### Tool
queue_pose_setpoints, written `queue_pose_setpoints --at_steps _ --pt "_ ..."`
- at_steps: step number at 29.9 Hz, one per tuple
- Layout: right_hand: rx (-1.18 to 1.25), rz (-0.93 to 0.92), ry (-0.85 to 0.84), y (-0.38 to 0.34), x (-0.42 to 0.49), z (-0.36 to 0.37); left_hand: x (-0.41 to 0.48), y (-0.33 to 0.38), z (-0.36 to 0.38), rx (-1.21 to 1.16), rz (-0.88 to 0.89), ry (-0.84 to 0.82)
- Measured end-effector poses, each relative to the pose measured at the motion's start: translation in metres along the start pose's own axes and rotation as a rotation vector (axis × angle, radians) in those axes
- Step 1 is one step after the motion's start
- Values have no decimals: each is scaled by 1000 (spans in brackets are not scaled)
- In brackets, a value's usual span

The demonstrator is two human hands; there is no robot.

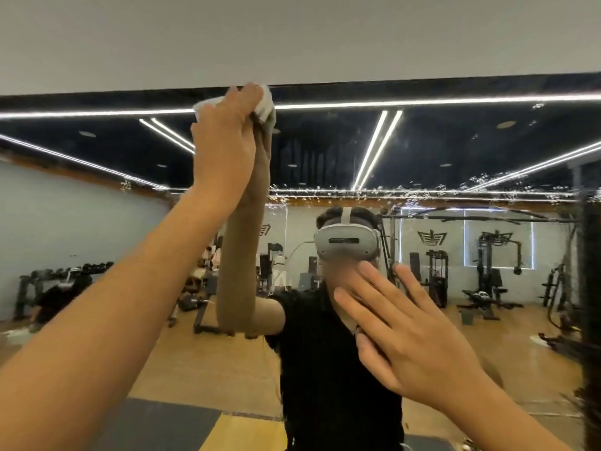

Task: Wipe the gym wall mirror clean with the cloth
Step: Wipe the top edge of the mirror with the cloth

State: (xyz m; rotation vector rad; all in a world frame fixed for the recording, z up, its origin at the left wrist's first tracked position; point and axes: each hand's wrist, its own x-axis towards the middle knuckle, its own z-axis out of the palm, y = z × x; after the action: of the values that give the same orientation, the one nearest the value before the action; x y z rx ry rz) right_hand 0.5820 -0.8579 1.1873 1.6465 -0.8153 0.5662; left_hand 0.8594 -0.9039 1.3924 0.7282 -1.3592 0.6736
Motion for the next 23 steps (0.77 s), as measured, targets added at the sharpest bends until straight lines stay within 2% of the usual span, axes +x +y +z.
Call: queue_pose_setpoints --at_steps 8,18,20,23 --pt "-14 -1 5 0 -2 0 -100 -16 -5 -63 95 -28" --pt "3 5 19 -1 -2 1 10 -9 4 -82 49 50" --pt "3 10 23 -2 -2 1 -1 -5 3 -103 4 25" --pt "2 16 27 -2 -1 0 -47 -2 -2 -76 59 9"
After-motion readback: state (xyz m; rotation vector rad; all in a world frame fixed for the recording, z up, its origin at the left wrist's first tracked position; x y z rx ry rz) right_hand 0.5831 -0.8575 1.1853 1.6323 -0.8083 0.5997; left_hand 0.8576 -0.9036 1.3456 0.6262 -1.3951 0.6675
